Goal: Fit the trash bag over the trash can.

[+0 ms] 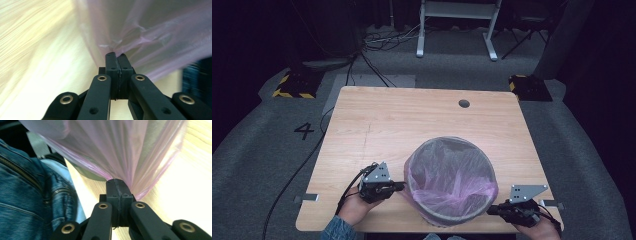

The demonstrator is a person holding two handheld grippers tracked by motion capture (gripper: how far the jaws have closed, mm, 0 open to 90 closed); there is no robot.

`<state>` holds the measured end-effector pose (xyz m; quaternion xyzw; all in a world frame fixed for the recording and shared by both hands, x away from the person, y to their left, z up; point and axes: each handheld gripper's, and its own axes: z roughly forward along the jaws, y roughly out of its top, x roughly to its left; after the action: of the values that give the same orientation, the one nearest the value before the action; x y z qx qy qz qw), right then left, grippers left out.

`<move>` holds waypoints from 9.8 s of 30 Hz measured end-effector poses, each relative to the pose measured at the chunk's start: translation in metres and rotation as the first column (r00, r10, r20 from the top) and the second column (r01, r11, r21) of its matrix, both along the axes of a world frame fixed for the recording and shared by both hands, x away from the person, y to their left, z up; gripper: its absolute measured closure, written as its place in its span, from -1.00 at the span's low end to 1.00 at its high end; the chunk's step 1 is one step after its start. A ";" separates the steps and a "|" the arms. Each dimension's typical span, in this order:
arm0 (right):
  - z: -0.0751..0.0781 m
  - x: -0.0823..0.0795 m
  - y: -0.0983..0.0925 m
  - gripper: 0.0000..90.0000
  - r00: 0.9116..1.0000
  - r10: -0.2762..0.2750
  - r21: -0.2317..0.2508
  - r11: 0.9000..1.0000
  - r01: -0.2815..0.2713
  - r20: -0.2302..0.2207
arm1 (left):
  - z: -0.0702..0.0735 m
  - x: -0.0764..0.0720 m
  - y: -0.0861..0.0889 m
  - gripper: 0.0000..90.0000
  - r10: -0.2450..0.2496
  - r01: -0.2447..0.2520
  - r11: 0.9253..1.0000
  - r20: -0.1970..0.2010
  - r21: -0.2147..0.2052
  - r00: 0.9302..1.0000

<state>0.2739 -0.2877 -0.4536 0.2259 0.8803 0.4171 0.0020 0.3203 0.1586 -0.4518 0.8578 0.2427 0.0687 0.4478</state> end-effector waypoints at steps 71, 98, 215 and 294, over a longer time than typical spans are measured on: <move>0.004 0.087 -0.028 0.61 0.943 -0.329 0.059 0.941 0.332 -0.055 | -0.007 -0.012 0.041 0.18 0.144 -0.145 0.989 -0.068 -0.007 0.987; 0.066 0.029 -0.017 -0.51 0.974 -0.011 0.192 0.981 -0.033 0.225 | 0.048 -0.043 -0.016 -0.08 -0.174 0.184 0.977 0.099 -0.106 0.980; 0.017 0.076 0.011 1.00 0.989 -0.129 0.071 0.990 0.124 0.068 | 0.006 0.024 -0.039 1.00 0.075 -0.081 0.994 0.083 0.079 0.994; 0.164 0.108 0.007 -0.22 0.939 -0.285 0.169 0.952 0.254 0.195 | -0.052 0.033 0.090 -0.28 0.459 -0.457 0.878 0.026 0.143 0.888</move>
<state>0.3817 -0.2808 -0.2900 0.2971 0.8038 0.4963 0.1392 0.3533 0.2486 -0.5039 0.8068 0.4349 0.1863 0.3540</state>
